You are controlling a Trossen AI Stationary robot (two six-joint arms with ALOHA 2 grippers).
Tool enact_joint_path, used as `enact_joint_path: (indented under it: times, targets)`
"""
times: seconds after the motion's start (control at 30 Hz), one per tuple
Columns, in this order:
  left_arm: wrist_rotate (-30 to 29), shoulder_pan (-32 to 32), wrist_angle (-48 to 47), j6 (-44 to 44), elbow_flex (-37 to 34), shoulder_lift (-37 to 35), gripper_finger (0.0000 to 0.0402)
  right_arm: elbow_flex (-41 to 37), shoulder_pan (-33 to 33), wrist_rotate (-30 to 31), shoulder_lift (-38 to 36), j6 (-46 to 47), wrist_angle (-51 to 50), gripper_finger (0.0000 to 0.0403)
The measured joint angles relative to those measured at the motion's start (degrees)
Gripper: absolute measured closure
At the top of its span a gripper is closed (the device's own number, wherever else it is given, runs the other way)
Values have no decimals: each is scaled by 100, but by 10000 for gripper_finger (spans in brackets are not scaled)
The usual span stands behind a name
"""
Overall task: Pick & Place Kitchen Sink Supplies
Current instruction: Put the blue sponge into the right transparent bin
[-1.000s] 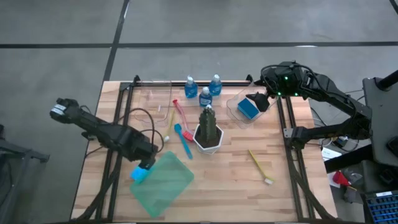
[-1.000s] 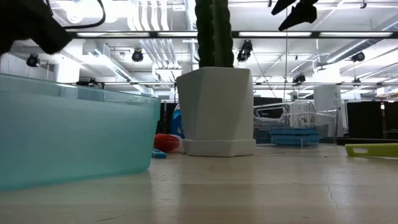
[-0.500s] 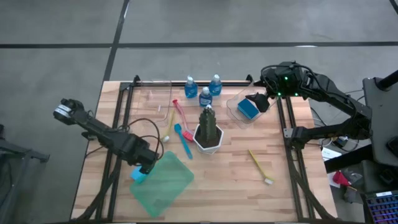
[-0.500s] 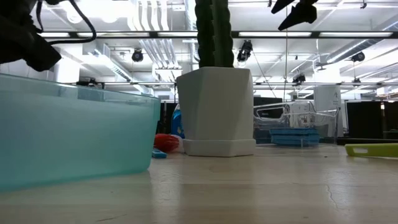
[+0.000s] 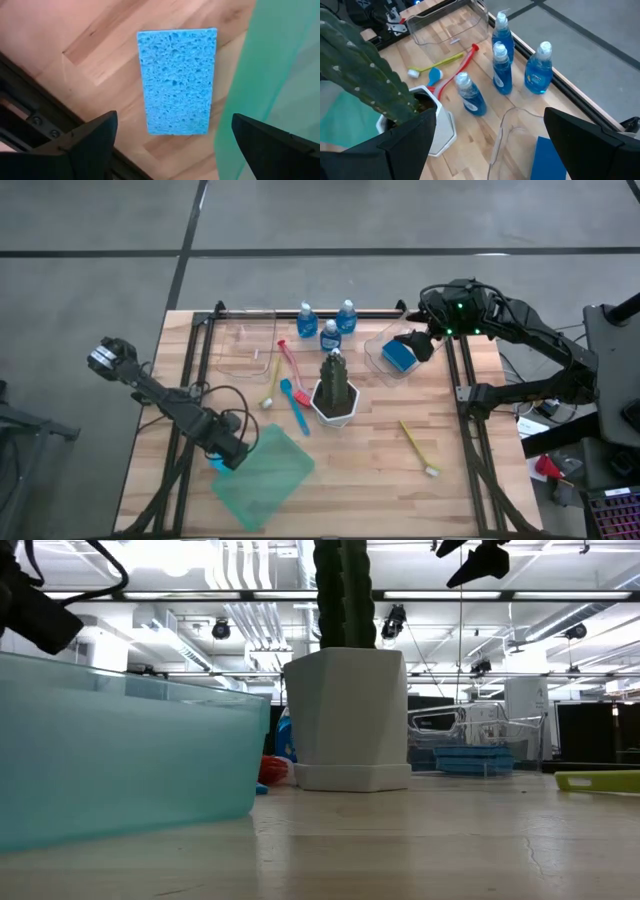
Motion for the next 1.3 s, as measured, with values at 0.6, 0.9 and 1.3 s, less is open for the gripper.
enact_joint_path:
  times: [0.6, 0.9, 1.3]
  targets:
    - [32, -129, 1419, -649, -854, 325, 14, 0, 0, -20, 7, -2, -2, 35]
    - [271, -172, 1572, -534, -938, 490, 14, 0, 0, -18, 7, -6, -1, 35]
    - [360, -233, 1699, -294, -941, 610, 43, 0, 0, -15, 7, -2, 14, 35]
